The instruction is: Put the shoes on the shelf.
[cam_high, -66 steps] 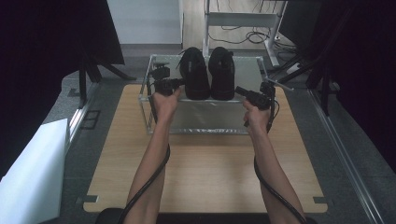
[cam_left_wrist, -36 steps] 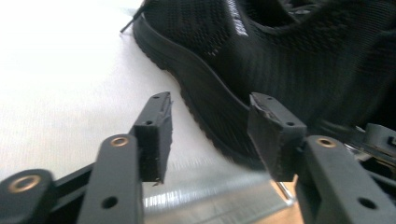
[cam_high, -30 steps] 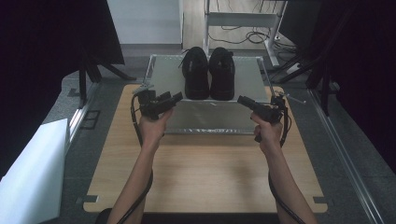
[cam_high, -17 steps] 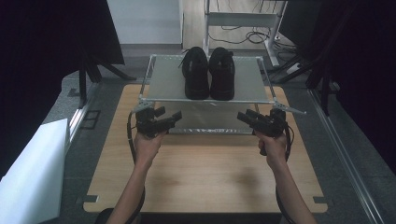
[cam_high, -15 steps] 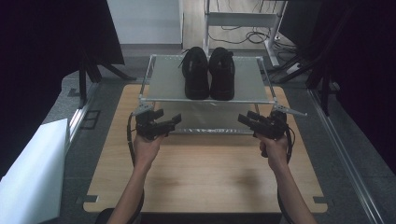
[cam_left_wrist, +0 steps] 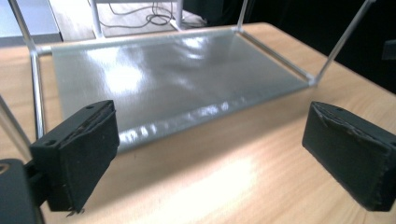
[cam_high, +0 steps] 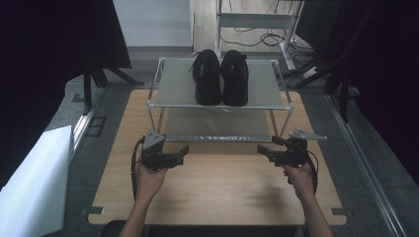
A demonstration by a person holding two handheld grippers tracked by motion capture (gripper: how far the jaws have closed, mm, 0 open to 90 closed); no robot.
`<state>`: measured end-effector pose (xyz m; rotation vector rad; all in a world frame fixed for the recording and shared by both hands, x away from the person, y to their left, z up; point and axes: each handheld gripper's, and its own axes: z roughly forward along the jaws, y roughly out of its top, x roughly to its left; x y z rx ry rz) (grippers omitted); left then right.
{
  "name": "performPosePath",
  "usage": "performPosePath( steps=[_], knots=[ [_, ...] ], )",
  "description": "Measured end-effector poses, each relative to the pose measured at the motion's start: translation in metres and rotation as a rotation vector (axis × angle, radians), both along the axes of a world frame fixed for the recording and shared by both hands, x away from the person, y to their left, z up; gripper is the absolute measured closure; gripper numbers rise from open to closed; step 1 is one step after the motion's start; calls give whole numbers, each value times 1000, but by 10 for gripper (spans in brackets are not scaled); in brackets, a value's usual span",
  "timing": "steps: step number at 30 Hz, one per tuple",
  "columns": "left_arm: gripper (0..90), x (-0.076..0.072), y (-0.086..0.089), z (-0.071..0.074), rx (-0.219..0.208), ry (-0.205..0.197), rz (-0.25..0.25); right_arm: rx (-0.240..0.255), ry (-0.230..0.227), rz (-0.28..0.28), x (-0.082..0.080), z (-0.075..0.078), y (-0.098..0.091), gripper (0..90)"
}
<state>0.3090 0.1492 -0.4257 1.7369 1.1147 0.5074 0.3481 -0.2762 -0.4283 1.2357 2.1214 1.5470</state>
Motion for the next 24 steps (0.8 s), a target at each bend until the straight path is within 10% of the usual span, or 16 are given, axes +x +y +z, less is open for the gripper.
performPosePath(
  steps=[9, 24],
  knots=[
    [0, -24, 1, -27, 25, 23, -14, -140, 23, 22, -16, -24, -2, 106],
    [0, -30, -11, -80, 291, 187, -13, -368, 91, 33, -30, -78, 2, 25]
  ],
)
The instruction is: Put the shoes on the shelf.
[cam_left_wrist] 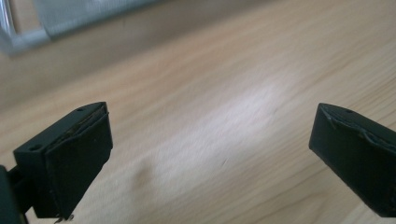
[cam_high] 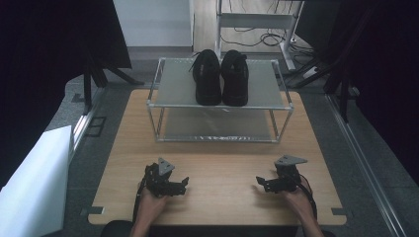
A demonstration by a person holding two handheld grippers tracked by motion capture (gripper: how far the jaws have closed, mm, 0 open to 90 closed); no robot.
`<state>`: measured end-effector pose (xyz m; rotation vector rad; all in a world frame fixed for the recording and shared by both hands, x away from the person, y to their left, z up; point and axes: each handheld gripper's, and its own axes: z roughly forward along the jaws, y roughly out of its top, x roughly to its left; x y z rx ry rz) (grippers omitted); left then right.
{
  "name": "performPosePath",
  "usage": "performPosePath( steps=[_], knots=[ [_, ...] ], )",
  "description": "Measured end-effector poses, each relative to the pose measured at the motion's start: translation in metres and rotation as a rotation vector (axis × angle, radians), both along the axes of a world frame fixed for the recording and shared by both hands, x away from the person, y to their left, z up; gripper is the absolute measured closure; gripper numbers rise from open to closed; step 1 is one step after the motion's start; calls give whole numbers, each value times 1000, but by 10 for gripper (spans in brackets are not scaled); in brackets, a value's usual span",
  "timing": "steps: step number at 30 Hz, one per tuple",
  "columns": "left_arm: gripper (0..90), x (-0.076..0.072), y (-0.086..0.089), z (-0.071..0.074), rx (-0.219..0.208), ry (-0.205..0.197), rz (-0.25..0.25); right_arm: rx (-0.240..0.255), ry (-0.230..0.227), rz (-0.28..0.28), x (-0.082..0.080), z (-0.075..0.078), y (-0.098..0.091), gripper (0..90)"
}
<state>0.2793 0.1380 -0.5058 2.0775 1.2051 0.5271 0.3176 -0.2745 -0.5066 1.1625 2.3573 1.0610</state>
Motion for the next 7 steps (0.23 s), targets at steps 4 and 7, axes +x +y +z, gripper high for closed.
performPosePath(
  steps=[4, 7],
  knots=[
    [0, 2, -3, -9, 57, 37, 4, -27, 16, -3, 2, -7, -1, 26],
    [0, 3, -5, -12, 64, 55, 1, -35, 23, -6, 2, -9, -2, 26]
  ],
)
